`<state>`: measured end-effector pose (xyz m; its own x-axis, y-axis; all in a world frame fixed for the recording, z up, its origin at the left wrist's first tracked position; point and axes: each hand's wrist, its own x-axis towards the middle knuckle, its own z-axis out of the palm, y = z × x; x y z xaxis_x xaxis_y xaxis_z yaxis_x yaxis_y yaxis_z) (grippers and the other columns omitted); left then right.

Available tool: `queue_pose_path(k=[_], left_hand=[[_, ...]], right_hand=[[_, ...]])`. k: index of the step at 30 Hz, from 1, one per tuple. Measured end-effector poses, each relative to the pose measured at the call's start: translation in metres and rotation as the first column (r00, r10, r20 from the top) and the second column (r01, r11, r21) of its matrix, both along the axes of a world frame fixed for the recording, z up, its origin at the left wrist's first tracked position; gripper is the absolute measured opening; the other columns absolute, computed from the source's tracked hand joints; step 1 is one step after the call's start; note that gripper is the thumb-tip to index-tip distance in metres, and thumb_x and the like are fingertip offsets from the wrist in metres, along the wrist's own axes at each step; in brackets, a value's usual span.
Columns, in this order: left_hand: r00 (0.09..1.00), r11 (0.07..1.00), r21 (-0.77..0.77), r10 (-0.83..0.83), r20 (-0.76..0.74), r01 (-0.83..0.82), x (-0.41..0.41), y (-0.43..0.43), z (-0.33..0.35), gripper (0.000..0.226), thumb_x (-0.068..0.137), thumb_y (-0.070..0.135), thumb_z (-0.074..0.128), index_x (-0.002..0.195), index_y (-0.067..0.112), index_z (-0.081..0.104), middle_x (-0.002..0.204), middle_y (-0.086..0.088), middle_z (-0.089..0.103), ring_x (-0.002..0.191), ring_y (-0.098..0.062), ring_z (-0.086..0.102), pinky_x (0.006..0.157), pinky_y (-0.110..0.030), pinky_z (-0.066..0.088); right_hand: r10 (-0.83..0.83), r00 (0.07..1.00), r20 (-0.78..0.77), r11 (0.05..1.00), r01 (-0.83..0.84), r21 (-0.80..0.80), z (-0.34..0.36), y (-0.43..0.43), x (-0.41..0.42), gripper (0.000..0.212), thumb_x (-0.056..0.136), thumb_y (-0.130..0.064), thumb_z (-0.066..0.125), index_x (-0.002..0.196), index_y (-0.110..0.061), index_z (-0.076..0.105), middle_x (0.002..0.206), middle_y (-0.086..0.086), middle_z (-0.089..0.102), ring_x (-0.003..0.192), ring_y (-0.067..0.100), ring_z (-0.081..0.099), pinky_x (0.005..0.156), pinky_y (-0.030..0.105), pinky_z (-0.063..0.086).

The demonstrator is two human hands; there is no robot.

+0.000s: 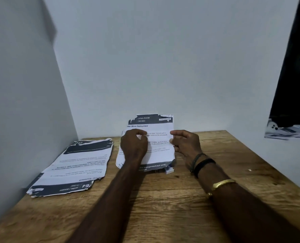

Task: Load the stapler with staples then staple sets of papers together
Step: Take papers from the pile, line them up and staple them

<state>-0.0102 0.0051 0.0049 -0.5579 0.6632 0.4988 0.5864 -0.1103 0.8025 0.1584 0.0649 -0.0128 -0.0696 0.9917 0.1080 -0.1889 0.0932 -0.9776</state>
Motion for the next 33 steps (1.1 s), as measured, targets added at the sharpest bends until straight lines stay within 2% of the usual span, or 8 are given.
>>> queue_pose_path(k=[4, 11, 16, 19, 22, 25, 28, 33], left_hand=[[0.995, 0.99, -0.098, 0.101, 0.027, -0.098, -0.017, 0.005, -0.011, 0.017, 0.081, 0.021, 0.063, 0.092, 0.028, 0.074, 0.121, -0.013, 0.064, 0.124, -0.032, 0.055, 0.103, -0.042, 0.044], [0.921, 0.997, -0.077, 0.032, 0.387, -0.002, -0.039, -0.002, -0.011, 0.028, 0.063, 0.019, 0.06, 0.084, 0.025, 0.078, 0.101, -0.005, 0.078, 0.102, -0.026, 0.071, 0.098, -0.039, 0.055], [0.839, 0.995, -0.058, -0.038, 0.543, 0.083, -0.051, 0.012, -0.025, 0.024, 0.069, 0.009, 0.077, 0.093, 0.01, 0.08, 0.098, -0.011, 0.077, 0.098, -0.03, 0.073, 0.099, -0.041, 0.055], [0.756, 0.989, 0.004, -0.116, 0.644, 0.148, -0.052, 0.012, -0.026, 0.014, 0.08, -0.01, 0.07, 0.085, 0.002, 0.074, 0.093, -0.015, 0.068, 0.082, -0.024, 0.062, 0.08, -0.036, 0.052], [0.727, 0.979, -0.004, -0.148, 0.671, 0.203, -0.05, 0.006, -0.019, 0.011, 0.085, -0.003, 0.068, 0.087, 0.007, 0.07, 0.093, -0.015, 0.065, 0.084, -0.024, 0.061, 0.076, -0.036, 0.052], [0.805, 0.962, -0.017, -0.22, 0.55, 0.274, -0.045, -0.003, -0.008, 0.008, 0.087, 0.005, 0.069, 0.087, 0.012, 0.073, 0.086, -0.009, 0.07, 0.068, -0.012, 0.07, 0.067, -0.024, 0.057], [0.969, 0.963, -0.161, -0.192, 0.156, 0.217, -0.047, -0.002, -0.006, 0.013, 0.077, 0.016, 0.074, 0.086, 0.024, 0.079, 0.098, 0.001, 0.074, 0.093, -0.013, 0.072, 0.086, -0.028, 0.058], [0.958, 0.983, -0.177, -0.094, -0.271, 0.047, -0.042, -0.007, -0.005, 0.016, 0.083, 0.017, 0.067, 0.08, 0.033, 0.066, 0.1, 0.005, 0.073, 0.092, -0.014, 0.065, 0.076, -0.026, 0.046]], right_hand=[[-0.006, 1.0, -0.028, 1.0, 0.006, -0.026, -0.006, 0.009, 0.002, 0.029, 0.078, 0.012, 0.074, 0.094, -0.012, 0.077, 0.097, 0.017, 0.077, 0.075, 0.023, 0.07, 0.065, 0.031, 0.059], [-0.017, 1.0, -0.026, 0.999, 0.016, -0.046, -0.013, 0.019, -0.008, 0.023, 0.078, 0.008, 0.074, 0.085, -0.012, 0.079, 0.096, 0.018, 0.079, 0.098, 0.041, 0.074, 0.09, 0.058, 0.06], [0.103, 0.993, 0.063, 0.993, -0.099, -0.07, -0.013, 0.016, -0.001, 0.021, 0.076, 0.009, 0.08, 0.084, -0.01, 0.077, 0.109, 0.026, 0.074, 0.096, 0.039, 0.073, 0.093, 0.055, 0.058], [0.116, 0.993, 0.004, 0.99, -0.116, -0.078, -0.01, 0.013, 0.003, 0.022, 0.078, 0.015, 0.076, 0.087, -0.005, 0.074, 0.116, 0.03, 0.07, 0.098, 0.04, 0.071, 0.095, 0.056, 0.057], [0.014, 0.984, 0.176, 0.998, -0.024, 0.054, -0.011, 0.016, 0.006, 0.016, 0.079, 0.001, 0.082, 0.084, -0.014, 0.078, 0.109, 0.014, 0.076, 0.107, 0.033, 0.071, 0.097, 0.042, 0.057], [-0.146, 0.892, 0.429, 0.972, 0.049, 0.228, -0.012, 0.017, 0.009, 0.004, 0.083, -0.018, 0.082, 0.083, -0.021, 0.081, 0.096, -0.003, 0.079, 0.102, 0.017, 0.07, 0.088, 0.026, 0.05], [-0.264, 0.846, 0.463, 0.934, 0.104, 0.343, -0.007, 0.012, 0.009, 0.004, 0.084, -0.02, 0.081, 0.087, -0.017, 0.082, 0.097, 0.0, 0.079, 0.095, 0.014, 0.067, 0.082, 0.023, 0.045], [-0.425, 0.802, 0.42, 0.837, 0.171, 0.52, 0.009, 0.0, 0.009, 0.003, 0.085, -0.02, 0.079, 0.085, -0.018, 0.081, 0.087, -0.005, 0.074, 0.09, 0.015, 0.067, 0.076, 0.027, 0.048]])
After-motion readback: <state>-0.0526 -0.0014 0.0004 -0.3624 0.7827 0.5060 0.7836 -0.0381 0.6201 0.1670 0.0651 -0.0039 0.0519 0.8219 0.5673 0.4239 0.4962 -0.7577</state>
